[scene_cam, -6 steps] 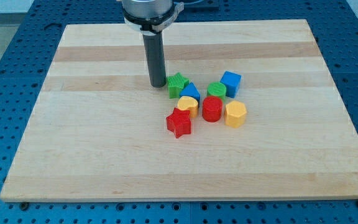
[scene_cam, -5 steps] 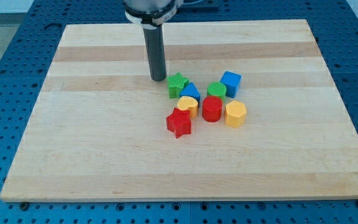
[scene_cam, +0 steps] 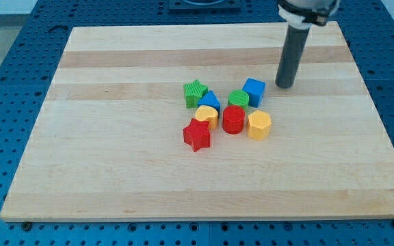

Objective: Separate the blue cube and green circle

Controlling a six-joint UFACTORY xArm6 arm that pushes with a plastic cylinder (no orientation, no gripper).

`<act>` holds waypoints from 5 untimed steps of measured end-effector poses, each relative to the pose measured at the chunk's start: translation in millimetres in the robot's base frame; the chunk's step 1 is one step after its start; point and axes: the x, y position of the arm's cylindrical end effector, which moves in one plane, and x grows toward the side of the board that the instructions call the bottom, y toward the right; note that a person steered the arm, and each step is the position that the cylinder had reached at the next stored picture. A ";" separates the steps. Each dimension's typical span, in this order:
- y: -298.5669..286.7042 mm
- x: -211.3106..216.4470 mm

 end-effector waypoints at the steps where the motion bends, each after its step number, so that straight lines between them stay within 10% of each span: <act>1: 0.0 29.8; 5: -196.3 -58.0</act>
